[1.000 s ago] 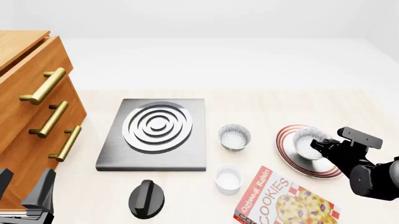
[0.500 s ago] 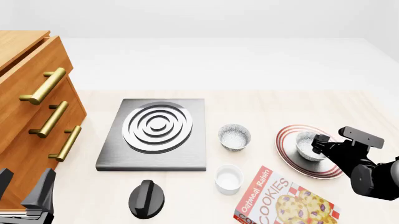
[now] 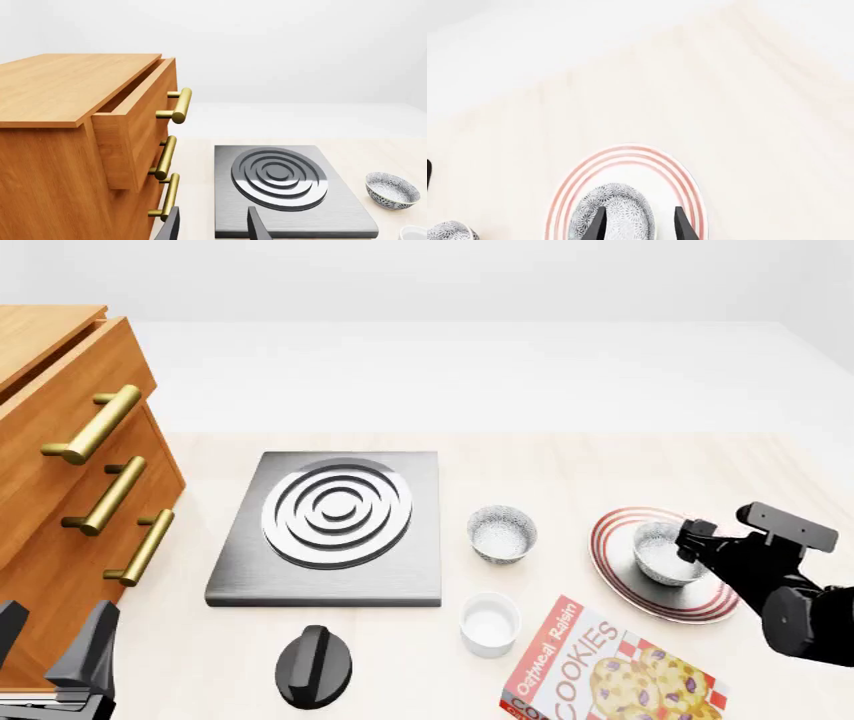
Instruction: Pick the akita bowl next to the plate and place it on the plate.
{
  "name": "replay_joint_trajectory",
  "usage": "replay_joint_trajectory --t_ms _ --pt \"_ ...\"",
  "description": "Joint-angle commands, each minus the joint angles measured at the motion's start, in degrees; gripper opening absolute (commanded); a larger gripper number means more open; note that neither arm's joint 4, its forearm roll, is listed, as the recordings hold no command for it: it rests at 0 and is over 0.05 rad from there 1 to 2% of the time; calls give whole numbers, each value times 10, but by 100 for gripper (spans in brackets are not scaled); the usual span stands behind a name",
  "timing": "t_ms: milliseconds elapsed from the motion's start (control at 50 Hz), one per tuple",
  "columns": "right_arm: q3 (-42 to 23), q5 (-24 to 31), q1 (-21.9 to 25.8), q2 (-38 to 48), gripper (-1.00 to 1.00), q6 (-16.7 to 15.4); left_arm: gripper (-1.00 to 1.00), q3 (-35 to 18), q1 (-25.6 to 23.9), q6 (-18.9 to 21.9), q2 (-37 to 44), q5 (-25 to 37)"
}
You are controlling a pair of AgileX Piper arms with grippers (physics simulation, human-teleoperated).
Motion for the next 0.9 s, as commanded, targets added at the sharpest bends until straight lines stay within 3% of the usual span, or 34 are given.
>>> replay_joint_trajectory --t_ms 20,900 --pt "4 28 -5 -46 100 3 100 0 0 0 0 0" --pt "40 122 -24 -241 100 5 100 0 0 0 0 0"
